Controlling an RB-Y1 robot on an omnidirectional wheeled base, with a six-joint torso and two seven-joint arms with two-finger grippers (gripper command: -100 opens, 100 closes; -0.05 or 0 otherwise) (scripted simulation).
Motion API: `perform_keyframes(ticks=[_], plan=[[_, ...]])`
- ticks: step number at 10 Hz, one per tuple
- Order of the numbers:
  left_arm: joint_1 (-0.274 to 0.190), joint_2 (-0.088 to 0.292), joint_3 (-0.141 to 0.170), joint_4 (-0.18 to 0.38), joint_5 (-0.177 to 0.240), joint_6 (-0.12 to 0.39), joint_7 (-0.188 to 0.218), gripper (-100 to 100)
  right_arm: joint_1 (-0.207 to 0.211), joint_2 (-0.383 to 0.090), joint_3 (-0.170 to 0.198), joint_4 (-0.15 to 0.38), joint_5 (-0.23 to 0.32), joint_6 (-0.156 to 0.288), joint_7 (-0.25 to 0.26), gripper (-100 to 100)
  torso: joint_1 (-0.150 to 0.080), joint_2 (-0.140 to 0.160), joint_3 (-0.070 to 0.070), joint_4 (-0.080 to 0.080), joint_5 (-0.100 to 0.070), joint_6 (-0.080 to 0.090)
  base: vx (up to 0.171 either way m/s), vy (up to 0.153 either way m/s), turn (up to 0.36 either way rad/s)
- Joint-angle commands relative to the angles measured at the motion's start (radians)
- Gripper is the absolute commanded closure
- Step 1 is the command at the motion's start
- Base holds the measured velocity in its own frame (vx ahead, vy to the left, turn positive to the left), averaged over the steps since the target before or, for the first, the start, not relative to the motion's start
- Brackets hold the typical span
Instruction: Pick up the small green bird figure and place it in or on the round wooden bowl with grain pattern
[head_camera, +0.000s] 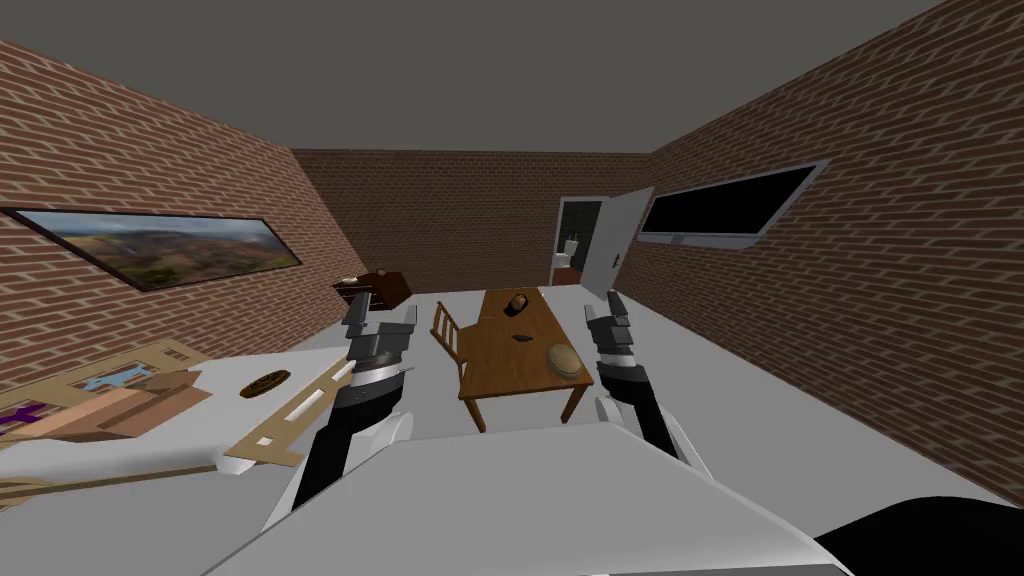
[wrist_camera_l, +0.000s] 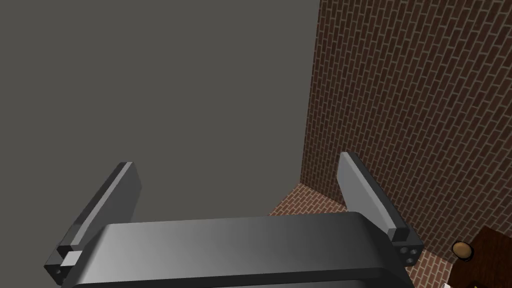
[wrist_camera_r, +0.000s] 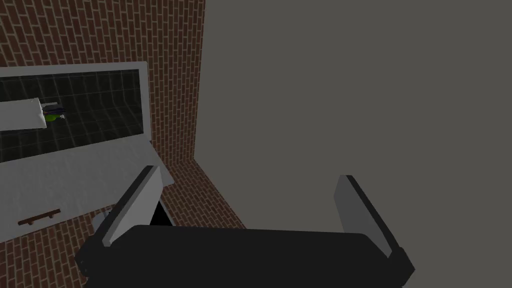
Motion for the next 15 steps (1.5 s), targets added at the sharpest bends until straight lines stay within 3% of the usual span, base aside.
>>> perform_keyframes(ticks=[1,7,12,13,15], plan=[[0.000,0.000,0.000,0.000,0.000,0.000,0.000,0,-0.003,-0.046,0.015,0.006,0.020,0.002,0.002,-100,0.000,0.000,0.000,0.000,0.000,0.000,-0.006,-0.027,0.189],[0.000,0.000,0.000,0.000,0.000,0.000,0.000,0,-0.019,-0.178,0.090,0.054,0.133,0.019,0.014,-100,-0.006,0.003,0.002,0.001,-0.001,0.000,-0.038,-0.082,0.261],[0.000,0.000,0.000,0.000,0.000,0.000,0.000,0,-0.032,-0.328,0.162,0.153,0.262,0.053,0.031,-100,-0.006,0.005,0.003,0.001,-0.001,-0.001,-0.096,-0.081,0.408],[0.000,0.000,0.000,0.000,0.000,0.000,0.000,0,-0.032,-0.334,0.162,0.153,0.262,0.053,0.031,-100,-0.007,0.004,0.003,0.001,-0.002,0.000,-0.064,-0.047,0.095],[0.000,0.000,0.000,0.000,0.000,0.000,0.000,0,-0.036,-0.398,0.190,0.212,0.314,0.071,0.040,-100,-0.004,0.003,0.002,0.001,-0.001,0.000,-0.077,-0.021,0.355]])
